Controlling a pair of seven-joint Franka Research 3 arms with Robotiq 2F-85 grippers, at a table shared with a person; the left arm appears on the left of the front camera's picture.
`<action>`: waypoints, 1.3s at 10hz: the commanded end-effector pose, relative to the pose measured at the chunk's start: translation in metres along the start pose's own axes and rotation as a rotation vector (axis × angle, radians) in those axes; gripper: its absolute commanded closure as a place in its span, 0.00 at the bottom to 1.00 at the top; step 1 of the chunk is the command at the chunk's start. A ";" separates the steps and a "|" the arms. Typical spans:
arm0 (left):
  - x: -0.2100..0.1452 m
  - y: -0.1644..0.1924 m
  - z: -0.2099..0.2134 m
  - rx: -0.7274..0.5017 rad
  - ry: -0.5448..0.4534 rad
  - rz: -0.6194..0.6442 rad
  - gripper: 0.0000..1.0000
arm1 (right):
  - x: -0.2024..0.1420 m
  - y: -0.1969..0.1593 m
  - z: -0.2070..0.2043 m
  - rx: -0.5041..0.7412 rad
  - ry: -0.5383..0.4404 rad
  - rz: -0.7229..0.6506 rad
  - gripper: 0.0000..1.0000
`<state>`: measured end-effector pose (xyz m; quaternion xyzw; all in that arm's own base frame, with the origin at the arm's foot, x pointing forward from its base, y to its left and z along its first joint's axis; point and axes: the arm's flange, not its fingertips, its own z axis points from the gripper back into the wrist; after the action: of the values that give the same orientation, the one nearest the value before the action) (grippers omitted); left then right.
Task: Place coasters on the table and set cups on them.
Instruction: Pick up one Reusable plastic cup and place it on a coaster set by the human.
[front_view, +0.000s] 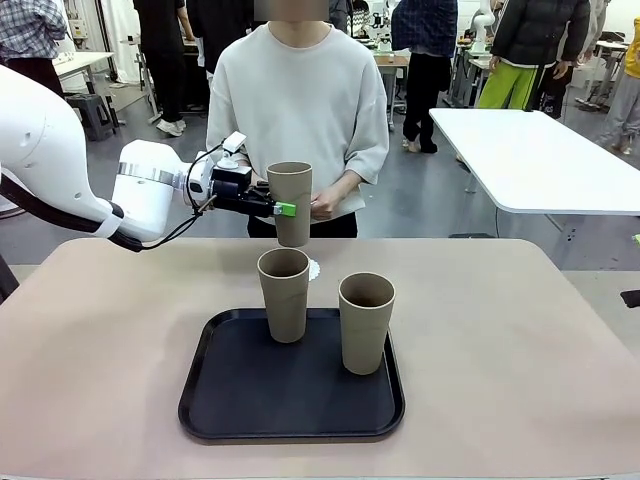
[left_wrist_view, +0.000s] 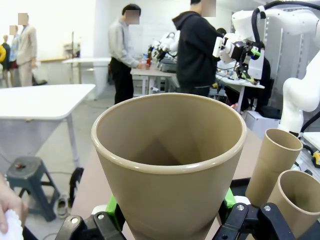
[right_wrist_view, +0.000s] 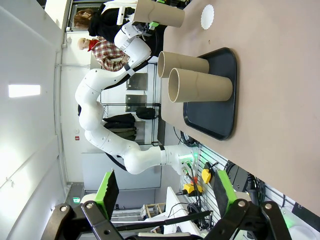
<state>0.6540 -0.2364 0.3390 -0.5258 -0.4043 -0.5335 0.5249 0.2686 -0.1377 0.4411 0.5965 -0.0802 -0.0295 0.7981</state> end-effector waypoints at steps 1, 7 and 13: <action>0.002 -0.001 0.000 -0.005 -0.002 -0.003 0.13 | 0.001 0.000 0.000 0.008 -0.004 0.000 0.00; -0.022 0.005 -0.018 -0.031 0.045 -0.083 0.13 | 0.001 0.000 0.000 0.008 -0.004 0.000 0.00; -0.047 0.016 -0.014 -0.029 0.019 -0.083 0.13 | 0.001 0.000 0.000 0.008 -0.004 0.000 0.00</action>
<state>0.6540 -0.2443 0.2919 -0.5108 -0.4081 -0.5580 0.5111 0.2686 -0.1377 0.4411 0.5965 -0.0802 -0.0295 0.7981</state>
